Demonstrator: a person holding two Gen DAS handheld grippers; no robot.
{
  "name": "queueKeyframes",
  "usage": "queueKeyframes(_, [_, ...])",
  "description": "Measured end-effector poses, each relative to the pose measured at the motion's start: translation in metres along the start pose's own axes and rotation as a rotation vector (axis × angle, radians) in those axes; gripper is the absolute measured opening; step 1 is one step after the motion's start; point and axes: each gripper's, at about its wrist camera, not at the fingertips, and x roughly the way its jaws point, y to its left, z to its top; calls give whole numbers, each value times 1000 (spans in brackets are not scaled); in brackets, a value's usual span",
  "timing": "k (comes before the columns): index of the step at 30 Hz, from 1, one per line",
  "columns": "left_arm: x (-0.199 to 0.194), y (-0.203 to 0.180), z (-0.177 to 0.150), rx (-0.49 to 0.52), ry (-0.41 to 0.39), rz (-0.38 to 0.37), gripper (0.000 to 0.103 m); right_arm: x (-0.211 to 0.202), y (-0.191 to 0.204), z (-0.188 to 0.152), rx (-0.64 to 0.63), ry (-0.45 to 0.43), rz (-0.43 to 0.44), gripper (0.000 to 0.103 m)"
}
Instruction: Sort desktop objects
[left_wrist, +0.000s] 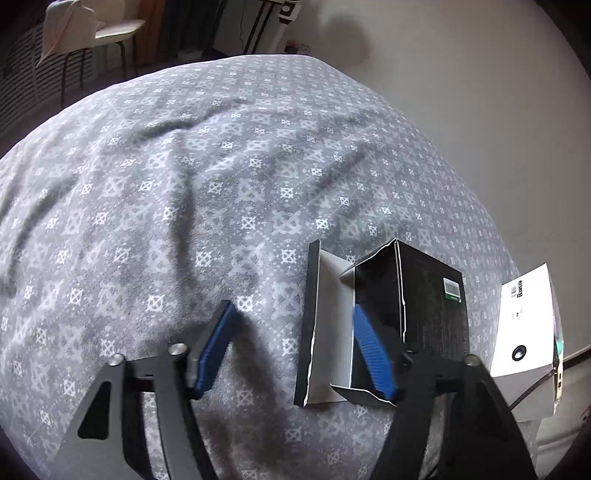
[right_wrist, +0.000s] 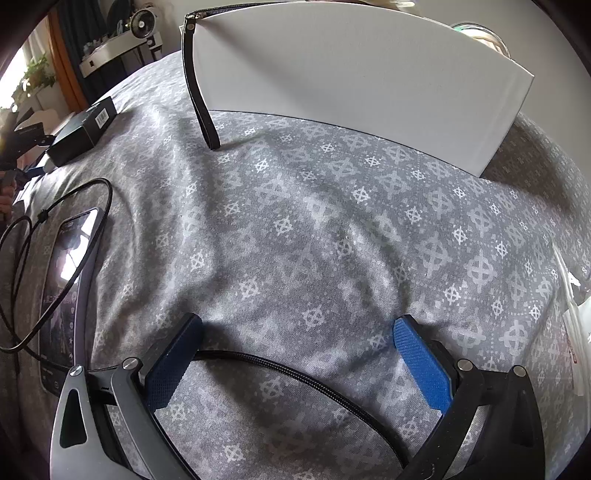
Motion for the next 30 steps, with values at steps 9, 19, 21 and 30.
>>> queueKeyframes(9, [-16,-13,3,92,-31,-13,0,0,-1,0,0,-1,1,103])
queueKeyframes(19, [-117,-82,8,272,-148,-143,0,1,-1,1,4,-5,7,103])
queueKeyframes(21, [-135,-105,7,326,-150,-154,0,1,-1,2,5,-6,9,103])
queueKeyframes(30, [-202,-218,-9,507,-125,-272,1,5,5,11,12,-16,22,103])
